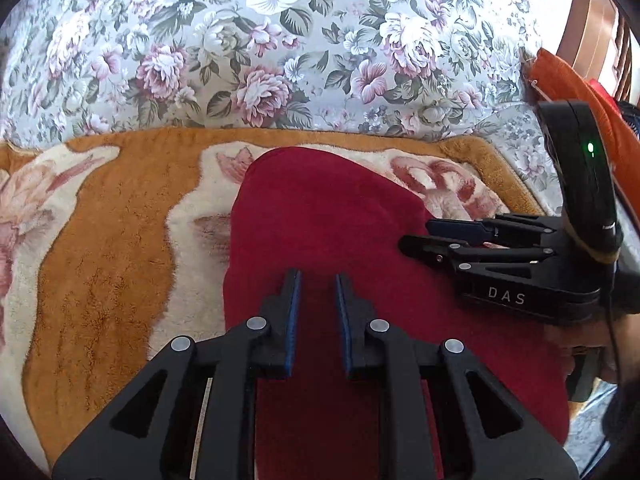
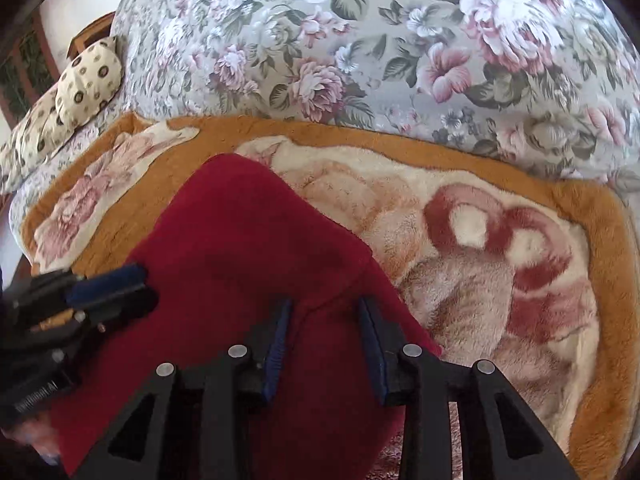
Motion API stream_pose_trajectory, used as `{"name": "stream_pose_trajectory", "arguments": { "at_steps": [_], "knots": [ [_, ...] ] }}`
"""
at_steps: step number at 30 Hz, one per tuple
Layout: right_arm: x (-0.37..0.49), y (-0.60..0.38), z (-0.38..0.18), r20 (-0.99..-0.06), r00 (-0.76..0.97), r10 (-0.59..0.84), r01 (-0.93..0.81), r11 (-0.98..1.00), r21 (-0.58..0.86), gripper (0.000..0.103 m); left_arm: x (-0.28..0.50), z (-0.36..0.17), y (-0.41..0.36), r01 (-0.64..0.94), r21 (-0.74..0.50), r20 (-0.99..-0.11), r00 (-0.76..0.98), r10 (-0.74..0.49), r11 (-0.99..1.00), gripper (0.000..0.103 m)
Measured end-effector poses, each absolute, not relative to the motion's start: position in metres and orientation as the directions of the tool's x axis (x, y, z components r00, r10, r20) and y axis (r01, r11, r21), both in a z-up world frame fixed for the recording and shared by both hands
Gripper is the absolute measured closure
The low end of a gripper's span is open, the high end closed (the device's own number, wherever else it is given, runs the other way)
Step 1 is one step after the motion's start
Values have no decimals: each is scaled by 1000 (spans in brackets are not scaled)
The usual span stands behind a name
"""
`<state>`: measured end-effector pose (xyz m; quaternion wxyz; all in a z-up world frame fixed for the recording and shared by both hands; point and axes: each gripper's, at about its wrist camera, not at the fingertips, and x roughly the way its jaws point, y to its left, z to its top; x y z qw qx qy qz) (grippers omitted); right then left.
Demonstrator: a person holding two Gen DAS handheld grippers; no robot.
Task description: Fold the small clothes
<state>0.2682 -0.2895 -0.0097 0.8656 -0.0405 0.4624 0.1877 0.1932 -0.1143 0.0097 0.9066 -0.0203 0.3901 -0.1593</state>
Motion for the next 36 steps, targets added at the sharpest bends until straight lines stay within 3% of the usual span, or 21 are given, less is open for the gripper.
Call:
{"name": "stream_pose_trajectory", "arguments": {
  "at_steps": [4,9,11,14,16,19,22,26,31,34,36],
  "knots": [
    [264,-283,4,-827,495,266,-357,930,86,70,186,17,-112,274,-161,-689,657,-307,948,88],
    [204,-283,59,-757,573,314,-420,906,58,70,170,35,-96,283,-268,-682,620,-388,921,88],
    [177,-273,49,-788,521,327,-485,874,42,70,156,37,-95,297,-291,-673,612,-415,909,88],
    [165,-274,7,-823,516,238,-478,877,-46,70,152,20,-109,330,-219,-713,588,-381,918,87],
    [169,-289,5,-793,529,303,-433,900,55,70,155,23,-104,325,-257,-715,570,-406,910,87],
    [169,-293,12,-788,531,311,-408,909,84,70,146,43,-92,322,-272,-703,577,-416,907,87],
    [147,-282,35,-768,587,254,-405,914,-7,70,118,52,-76,379,-277,-679,573,-459,883,87],
    [94,-259,63,-717,602,352,-505,863,-1,70,80,33,-75,447,-307,-682,512,-521,840,87],
    [90,-250,-1,-827,517,222,-493,867,-75,70,83,-11,-92,395,-338,-749,437,-498,854,87],
    [89,-266,-6,-786,537,306,-465,885,27,70,82,-10,-98,409,-303,-754,449,-479,861,87],
    [89,-261,-6,-792,541,282,-459,888,3,70,82,-9,-101,413,-287,-760,451,-468,864,87]
  ]
}}
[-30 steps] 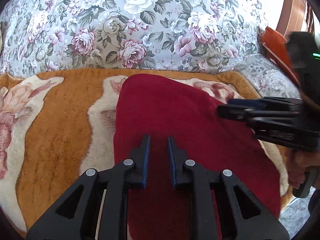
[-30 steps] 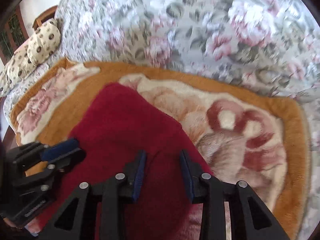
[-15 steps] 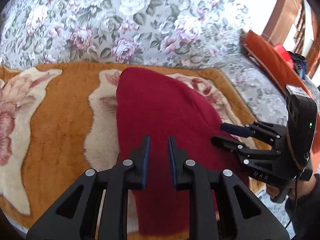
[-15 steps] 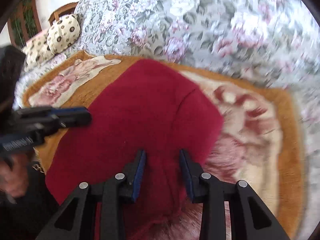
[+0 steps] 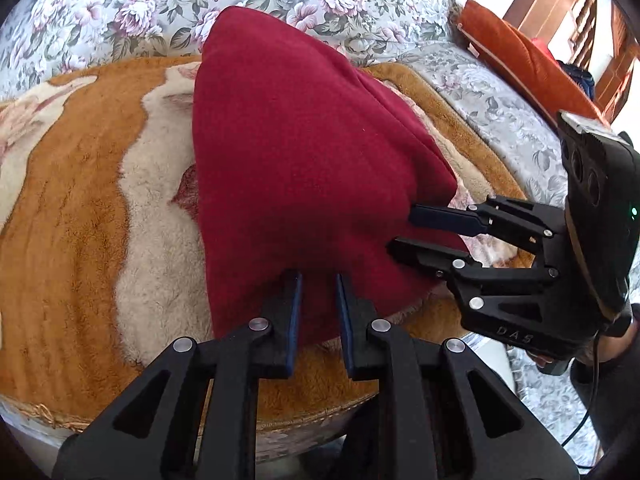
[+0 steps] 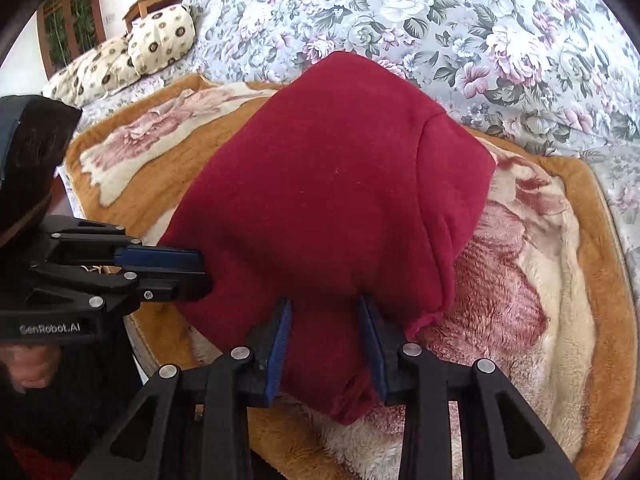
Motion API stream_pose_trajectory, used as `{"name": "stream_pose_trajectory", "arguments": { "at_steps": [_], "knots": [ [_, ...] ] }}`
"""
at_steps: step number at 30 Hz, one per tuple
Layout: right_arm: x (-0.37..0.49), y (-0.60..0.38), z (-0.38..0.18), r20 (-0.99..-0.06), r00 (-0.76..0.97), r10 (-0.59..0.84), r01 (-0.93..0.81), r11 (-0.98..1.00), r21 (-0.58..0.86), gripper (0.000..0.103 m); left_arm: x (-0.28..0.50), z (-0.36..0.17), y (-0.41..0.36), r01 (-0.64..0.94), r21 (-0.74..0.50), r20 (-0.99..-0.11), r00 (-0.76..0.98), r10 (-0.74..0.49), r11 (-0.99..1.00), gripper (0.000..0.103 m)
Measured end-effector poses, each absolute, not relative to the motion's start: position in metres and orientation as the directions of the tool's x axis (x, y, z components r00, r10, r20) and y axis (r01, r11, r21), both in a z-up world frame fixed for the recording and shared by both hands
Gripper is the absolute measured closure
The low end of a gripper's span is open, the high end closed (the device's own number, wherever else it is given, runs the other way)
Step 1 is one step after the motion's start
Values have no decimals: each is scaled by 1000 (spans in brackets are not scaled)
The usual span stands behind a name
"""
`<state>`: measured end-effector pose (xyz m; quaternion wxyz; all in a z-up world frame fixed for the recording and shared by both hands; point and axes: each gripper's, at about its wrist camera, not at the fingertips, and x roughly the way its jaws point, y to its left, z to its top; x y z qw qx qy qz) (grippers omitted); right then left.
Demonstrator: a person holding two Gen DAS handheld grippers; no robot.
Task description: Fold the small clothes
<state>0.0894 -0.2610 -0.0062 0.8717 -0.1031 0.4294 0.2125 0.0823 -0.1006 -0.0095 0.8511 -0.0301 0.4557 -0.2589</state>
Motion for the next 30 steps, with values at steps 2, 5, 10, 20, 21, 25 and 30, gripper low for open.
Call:
{"name": "stream_pose_trajectory", "arguments": {
  "at_steps": [2,5,10,20,21,25,30],
  "knots": [
    [89,-256,-6,-794,552,255,-460,888,-35,70,84,-9,-101,406,-282,-765,452,-459,870,87],
    [86,-257,-5,-786,564,252,-435,900,-24,69,81,-8,-103,387,-262,-770,468,-433,884,87],
    [78,-252,-6,-771,598,219,-393,918,-44,68,76,-8,-103,370,-238,-777,482,-405,898,87],
    [71,-247,-8,-744,644,175,-339,938,-73,68,77,-8,-100,360,-270,-774,471,-424,893,87],
    [71,-246,-8,-744,646,171,-336,939,-76,68,77,-8,-100,362,-269,-774,471,-424,893,87],
    [71,-246,-9,-741,650,169,-332,940,-77,67,77,-9,-101,360,-270,-774,471,-423,893,87],
    [69,-248,-9,-733,657,178,-331,941,-68,67,78,-9,-101,356,-266,-775,473,-419,896,86]
  ]
}}
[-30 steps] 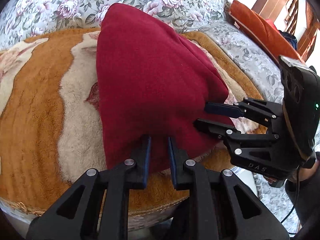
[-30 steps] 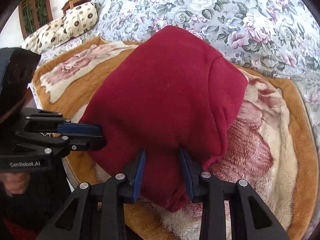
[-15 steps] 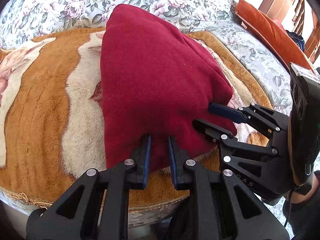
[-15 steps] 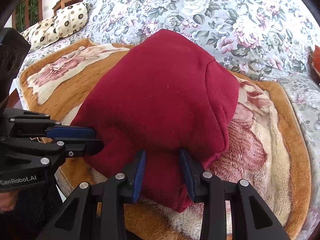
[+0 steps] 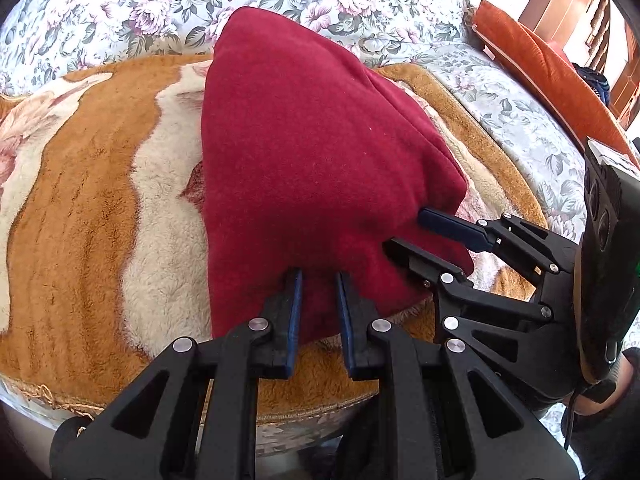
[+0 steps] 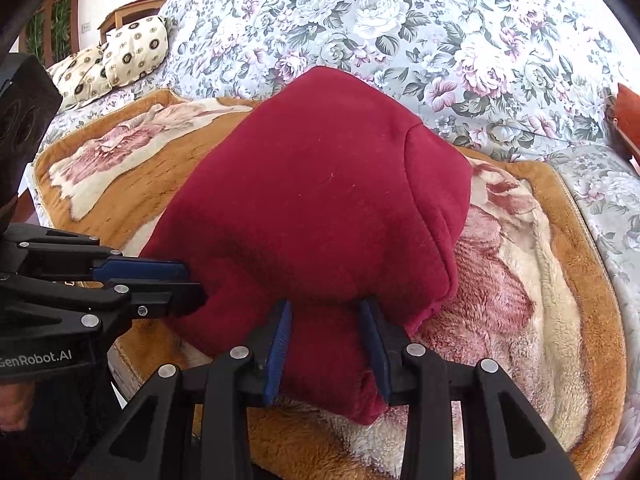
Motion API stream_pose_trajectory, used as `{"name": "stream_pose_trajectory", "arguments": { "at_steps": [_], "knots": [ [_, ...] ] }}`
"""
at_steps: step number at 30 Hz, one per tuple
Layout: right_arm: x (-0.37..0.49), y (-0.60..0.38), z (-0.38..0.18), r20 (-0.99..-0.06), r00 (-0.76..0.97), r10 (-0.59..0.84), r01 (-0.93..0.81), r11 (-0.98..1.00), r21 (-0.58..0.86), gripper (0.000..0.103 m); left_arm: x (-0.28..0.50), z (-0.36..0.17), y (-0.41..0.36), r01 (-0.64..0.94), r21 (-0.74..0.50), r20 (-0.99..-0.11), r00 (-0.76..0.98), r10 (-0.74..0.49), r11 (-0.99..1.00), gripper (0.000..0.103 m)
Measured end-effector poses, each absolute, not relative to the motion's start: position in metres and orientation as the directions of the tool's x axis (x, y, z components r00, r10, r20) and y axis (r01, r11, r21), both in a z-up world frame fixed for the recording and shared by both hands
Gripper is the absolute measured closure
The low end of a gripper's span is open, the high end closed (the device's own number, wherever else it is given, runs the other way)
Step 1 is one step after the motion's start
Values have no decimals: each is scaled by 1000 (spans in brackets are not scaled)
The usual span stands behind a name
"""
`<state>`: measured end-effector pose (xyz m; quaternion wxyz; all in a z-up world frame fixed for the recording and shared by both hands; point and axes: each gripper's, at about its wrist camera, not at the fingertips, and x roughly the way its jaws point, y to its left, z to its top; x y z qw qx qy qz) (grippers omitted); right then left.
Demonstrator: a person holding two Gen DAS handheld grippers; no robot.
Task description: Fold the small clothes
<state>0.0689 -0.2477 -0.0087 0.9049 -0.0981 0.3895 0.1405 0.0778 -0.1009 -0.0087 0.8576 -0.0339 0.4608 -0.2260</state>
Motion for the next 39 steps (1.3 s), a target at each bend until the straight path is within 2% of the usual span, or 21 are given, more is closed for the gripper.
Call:
{"name": "stream_pose_trajectory", "arguments": {
  "at_steps": [2,7,9,10,12,16,18,21,25,30,39],
  "knots": [
    [69,-245,-6,-743,649,164,-327,942,-79,67,79,-8,-102,350,-278,-773,471,-425,894,82],
    [65,-242,15,-781,617,94,-242,967,-76,68,80,-4,-105,368,-330,-757,447,-476,869,58],
    [51,-249,28,-765,642,54,-155,986,-60,68,77,1,-101,387,-406,-717,426,-551,828,29],
    [42,-256,34,-757,652,41,-97,995,-29,67,73,7,-100,388,-413,-705,436,-559,824,25],
    [25,-268,38,-753,657,46,-17,999,47,66,60,22,-98,383,-363,-700,489,-520,849,18],
    [-10,-270,37,-721,688,85,6,992,123,66,33,49,-89,331,-203,-710,598,-371,922,15],
    [-30,-265,32,-690,718,89,1,992,129,66,24,56,-80,258,-148,-721,633,-282,955,1],
    [-50,-258,24,-673,738,51,24,995,102,66,21,55,-66,165,-133,-754,623,-208,977,1],
    [-64,-253,35,-611,791,19,32,997,72,66,13,59,-66,151,-95,-765,621,-170,984,1],
    [-68,-246,39,-594,805,9,16,999,36,66,3,64,-77,186,-62,-749,640,-169,981,1],
    [-67,-245,37,-600,800,15,4,1000,30,66,2,51,-86,212,-55,-778,603,-175,976,1]
  ]
}}
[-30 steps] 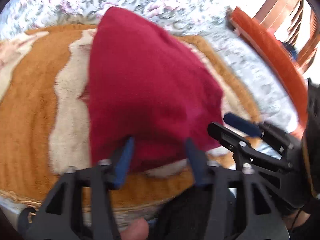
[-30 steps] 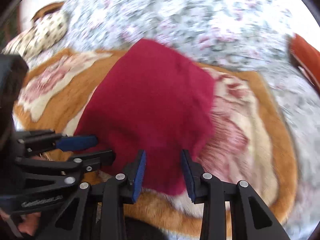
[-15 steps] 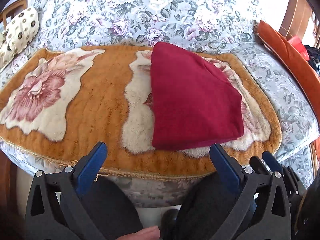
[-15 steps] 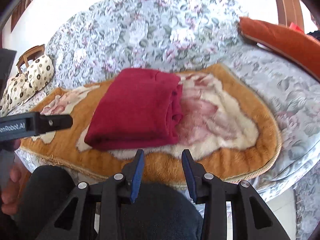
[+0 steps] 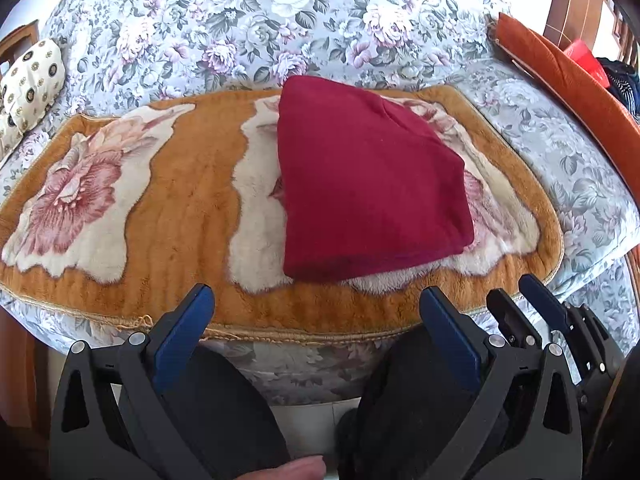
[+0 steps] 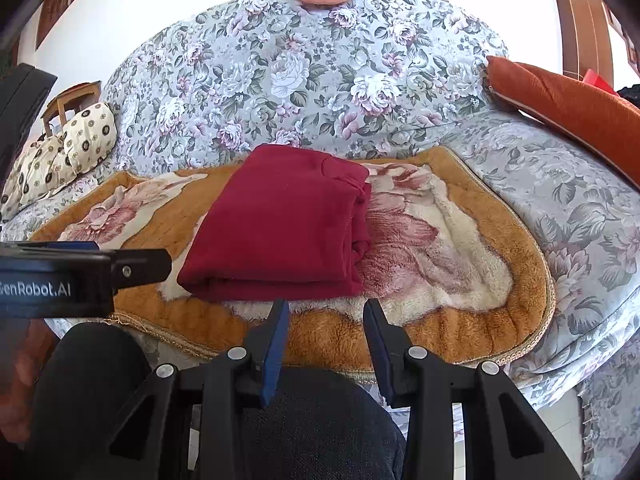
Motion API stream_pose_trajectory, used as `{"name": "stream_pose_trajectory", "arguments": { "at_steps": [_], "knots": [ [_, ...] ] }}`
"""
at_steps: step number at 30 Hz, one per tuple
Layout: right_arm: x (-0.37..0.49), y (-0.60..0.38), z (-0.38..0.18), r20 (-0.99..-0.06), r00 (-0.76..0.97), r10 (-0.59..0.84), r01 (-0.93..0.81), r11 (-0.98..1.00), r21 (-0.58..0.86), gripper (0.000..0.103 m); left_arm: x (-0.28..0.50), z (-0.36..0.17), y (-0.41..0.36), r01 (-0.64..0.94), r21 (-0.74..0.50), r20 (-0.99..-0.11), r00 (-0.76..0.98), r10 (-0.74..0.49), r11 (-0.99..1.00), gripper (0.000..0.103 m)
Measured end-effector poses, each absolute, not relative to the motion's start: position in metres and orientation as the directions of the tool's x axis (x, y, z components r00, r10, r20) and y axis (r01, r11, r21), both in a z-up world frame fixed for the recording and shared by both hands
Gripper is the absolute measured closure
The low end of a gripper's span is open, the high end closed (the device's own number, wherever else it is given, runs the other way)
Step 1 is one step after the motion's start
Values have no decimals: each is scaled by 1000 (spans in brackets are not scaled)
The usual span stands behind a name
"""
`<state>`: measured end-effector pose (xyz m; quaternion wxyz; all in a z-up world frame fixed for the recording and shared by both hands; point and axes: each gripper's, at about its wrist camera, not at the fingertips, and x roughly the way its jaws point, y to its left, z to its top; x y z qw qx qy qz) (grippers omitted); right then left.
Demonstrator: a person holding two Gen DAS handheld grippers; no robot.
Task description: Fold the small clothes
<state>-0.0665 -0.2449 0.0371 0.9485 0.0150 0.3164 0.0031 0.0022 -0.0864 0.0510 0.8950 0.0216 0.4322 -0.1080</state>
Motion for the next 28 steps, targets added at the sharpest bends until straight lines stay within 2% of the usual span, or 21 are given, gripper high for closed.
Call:
{"name": "stream_pose_trajectory", "arguments": {
  "at_steps": [19,28],
  "knots": [
    [-65,-244,36,-606,795,18,2,999,32,66,7,34,-89,216,-55,-814,555,-169,975,1],
    [-65,-243,35,-605,796,19,2,999,34,66,-2,38,-97,258,-9,-781,602,-168,966,1]
  ]
}}
